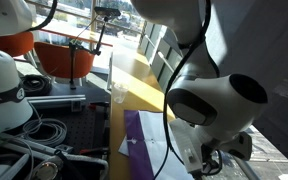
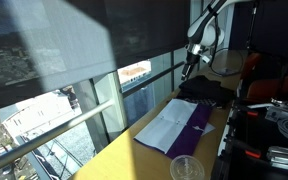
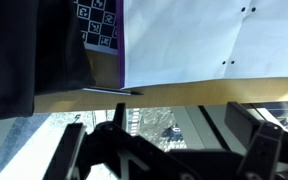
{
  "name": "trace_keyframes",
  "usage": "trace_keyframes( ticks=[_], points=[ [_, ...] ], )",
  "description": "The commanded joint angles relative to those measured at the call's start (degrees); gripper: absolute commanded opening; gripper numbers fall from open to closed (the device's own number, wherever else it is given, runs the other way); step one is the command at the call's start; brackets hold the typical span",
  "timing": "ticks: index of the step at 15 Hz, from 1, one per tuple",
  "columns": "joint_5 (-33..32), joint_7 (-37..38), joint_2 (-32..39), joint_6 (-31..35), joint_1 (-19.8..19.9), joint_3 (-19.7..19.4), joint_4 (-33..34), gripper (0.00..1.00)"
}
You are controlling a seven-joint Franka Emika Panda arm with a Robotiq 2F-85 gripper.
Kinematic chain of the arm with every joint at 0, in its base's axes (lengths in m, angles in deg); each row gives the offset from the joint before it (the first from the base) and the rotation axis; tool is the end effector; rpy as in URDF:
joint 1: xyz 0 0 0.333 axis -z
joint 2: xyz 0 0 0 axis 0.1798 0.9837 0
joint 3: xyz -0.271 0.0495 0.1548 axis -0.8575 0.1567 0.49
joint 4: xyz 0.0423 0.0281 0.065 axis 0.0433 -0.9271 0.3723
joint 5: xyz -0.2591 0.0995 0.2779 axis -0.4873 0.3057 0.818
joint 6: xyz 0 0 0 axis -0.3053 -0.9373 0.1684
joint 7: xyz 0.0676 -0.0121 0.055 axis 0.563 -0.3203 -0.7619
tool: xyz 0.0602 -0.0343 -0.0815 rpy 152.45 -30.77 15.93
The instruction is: Close the purple file on the table
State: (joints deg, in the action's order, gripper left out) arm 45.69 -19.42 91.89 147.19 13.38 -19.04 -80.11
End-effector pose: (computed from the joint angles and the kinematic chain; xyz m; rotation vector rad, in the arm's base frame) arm 0.6103 -0.2082 0.2248 -2.9699 -0.1169 -0.4473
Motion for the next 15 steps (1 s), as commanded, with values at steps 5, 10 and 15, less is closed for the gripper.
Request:
trace_keyframes(
  ticks=[5, 10, 15],
  points=[
    [-1.1, 1.1, 18.9, -7.3, 3.0, 0.8, 19.9, 1.0],
    [-3.3, 5.5, 28.6, -9.6, 1.6, 0.2, 29.5, 1.0],
    [-5.6, 9.9, 35.0, -14.2, 1.1, 0.6, 37.7, 1.0]
  ],
)
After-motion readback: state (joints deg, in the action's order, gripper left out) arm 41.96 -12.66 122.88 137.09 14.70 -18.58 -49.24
